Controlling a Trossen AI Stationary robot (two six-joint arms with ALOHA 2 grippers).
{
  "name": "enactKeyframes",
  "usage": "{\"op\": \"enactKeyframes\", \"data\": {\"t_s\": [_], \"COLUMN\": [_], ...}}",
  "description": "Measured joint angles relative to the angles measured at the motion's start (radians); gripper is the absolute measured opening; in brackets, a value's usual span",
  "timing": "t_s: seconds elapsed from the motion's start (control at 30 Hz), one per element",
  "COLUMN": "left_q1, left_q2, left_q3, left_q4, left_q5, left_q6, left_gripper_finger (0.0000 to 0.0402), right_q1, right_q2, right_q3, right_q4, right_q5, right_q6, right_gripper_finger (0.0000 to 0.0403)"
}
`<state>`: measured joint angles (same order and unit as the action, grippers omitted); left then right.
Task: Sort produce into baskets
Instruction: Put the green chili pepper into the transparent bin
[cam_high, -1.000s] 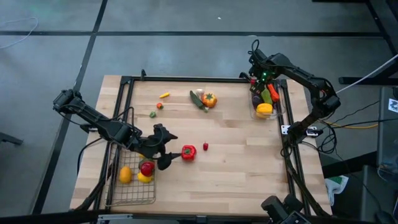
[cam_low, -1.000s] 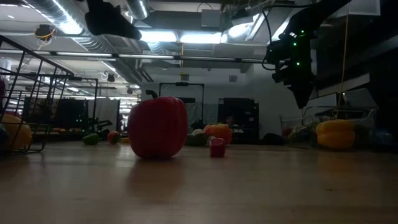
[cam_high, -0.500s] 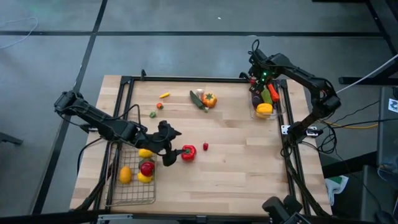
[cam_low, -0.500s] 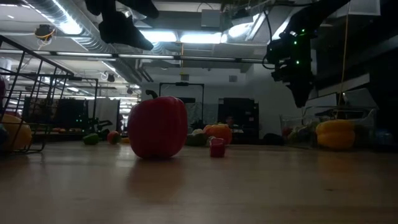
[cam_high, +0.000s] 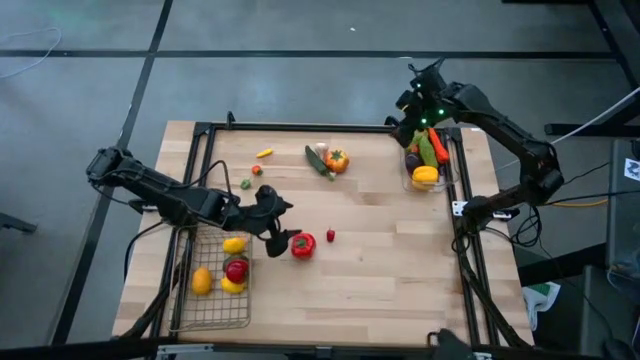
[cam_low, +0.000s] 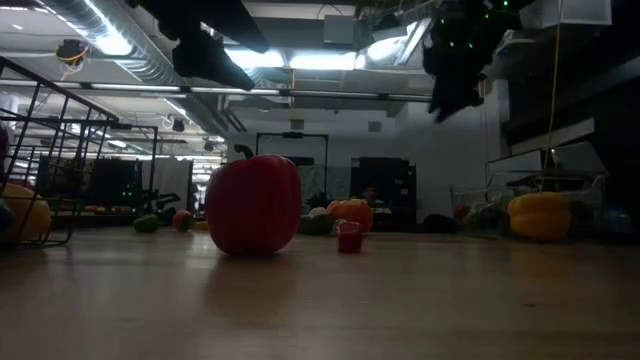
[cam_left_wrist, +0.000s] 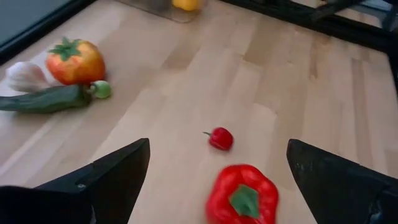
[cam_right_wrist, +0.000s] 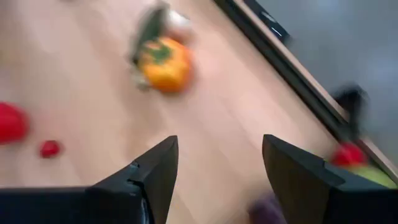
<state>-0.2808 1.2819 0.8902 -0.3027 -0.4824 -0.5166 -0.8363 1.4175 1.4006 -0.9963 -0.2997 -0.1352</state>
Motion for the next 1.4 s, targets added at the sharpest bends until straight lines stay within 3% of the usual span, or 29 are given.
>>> {"op": "enactKeyframes", "data": {"t_s": [0.3,0.57,0.8,1.23,1.4], "left_q1": [0.105,0.142,0.158,0.172,0.17], "left_q2": [0.0,0.0,0.003,0.021,0.024], "left_q3": [0.0,0.0,0.0,0.0,0.0], "left_q4": [0.0,0.0,0.01,0.001,-0.009], "left_q5": [0.0,0.01,0.01,0.01,0.01], "left_q6": [0.0,0.001,0.008,0.008,0.008], "left_gripper_finger": [0.0375,0.0375,0.0375,0.0375,0.0375], "right_q1": [0.205,0.323,0.382,0.506,0.544], "right_q2": [0.011,0.025,0.057,0.282,0.379], "right_q3": [0.0,-0.002,-0.002,-0.002,-0.002], "right_q4": [0.175,0.247,0.258,0.382,0.479], "right_q5": [-0.014,0.142,0.151,0.163,0.222], "right_q6": [-0.021,-0.132,-0.132,-0.133,-0.16], "right_gripper_finger": [0.0232,0.0232,0.0232,0.0232,0.0232]}}
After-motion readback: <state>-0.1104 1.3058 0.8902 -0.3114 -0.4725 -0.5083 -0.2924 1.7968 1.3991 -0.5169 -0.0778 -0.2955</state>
